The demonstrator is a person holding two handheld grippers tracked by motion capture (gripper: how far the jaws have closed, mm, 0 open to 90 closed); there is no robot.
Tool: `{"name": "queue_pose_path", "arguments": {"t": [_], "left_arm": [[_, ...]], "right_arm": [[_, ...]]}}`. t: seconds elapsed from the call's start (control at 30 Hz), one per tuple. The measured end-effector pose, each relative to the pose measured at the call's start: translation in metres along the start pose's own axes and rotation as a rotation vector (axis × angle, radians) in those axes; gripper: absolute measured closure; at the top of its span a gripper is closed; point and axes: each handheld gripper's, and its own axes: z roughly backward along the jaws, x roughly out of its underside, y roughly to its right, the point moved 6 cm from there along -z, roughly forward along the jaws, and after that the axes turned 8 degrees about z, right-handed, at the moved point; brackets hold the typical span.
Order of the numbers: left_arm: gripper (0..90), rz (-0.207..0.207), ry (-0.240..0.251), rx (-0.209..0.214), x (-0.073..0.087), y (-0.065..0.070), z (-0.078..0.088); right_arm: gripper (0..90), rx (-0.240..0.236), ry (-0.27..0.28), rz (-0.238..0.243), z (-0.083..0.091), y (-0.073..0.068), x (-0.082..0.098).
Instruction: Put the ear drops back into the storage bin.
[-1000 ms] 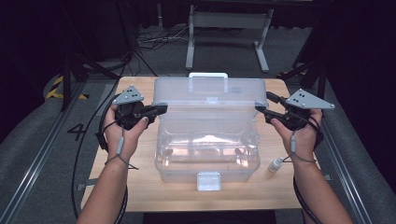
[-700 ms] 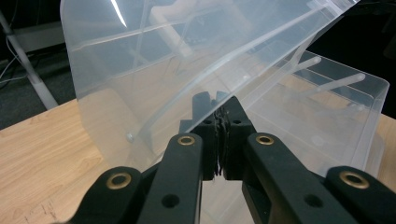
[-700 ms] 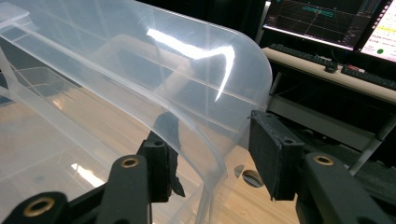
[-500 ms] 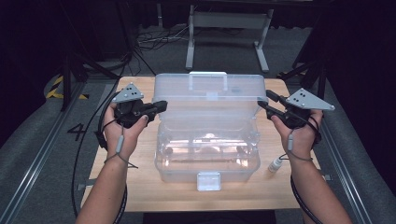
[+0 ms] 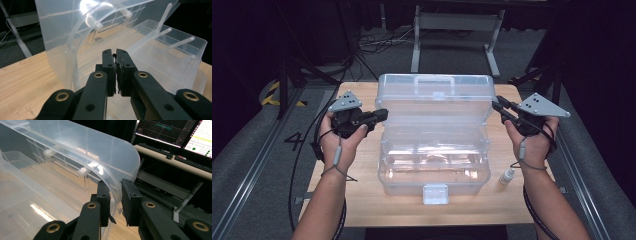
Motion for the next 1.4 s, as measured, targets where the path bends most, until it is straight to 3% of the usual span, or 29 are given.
{"name": "queue_pose_path", "arguments": {"t": [0.17, 0.27, 0.43, 0.6, 0.87, 0.97, 1.17, 1.3, 1.4], "left_arm": [[83.0, 0.012, 0.0, -0.014, 0.003, -0.006, 0.006], [78.6, -0.006, -0.008, -0.073, 0.008, -0.01, 0.012], [70.6, -0.003, -0.012, -0.108, 0.015, -0.016, 0.019], [64.4, 0.012, -0.047, -0.17, 0.029, -0.034, 0.025], [51.5, 0.052, -0.094, -0.215, 0.043, -0.057, 0.027], [45.4, 0.066, -0.116, -0.252, 0.052, -0.069, 0.027], [37.0, 0.095, -0.139, -0.283, 0.061, -0.079, 0.028], [32.3, 0.104, -0.185, -0.312, 0.07, -0.085, 0.028], [31.0, 0.12, -0.203, -0.308, 0.077, -0.086, 0.028]], "right_arm": [[77.8, -0.009, -0.005, -0.007, -0.001, 0.001, 0.0], [77.9, -0.01, -0.011, -0.008, -0.002, 0.002, -0.001], [78.0, -0.018, -0.021, -0.013, -0.004, 0.004, -0.002], [78.9, -0.014, -0.048, 0.003, -0.008, 0.007, -0.006], [79.0, -0.033, -0.073, -0.021, -0.014, 0.012, -0.009], [79.1, -0.045, -0.087, -0.033, -0.018, 0.016, -0.01], [79.6, -0.057, -0.105, -0.041, -0.023, 0.021, -0.012], [79.9, -0.07, -0.113, -0.061, -0.029, 0.025, -0.012], [80.3, -0.075, -0.124, -0.067, -0.034, 0.029, -0.013]]}}
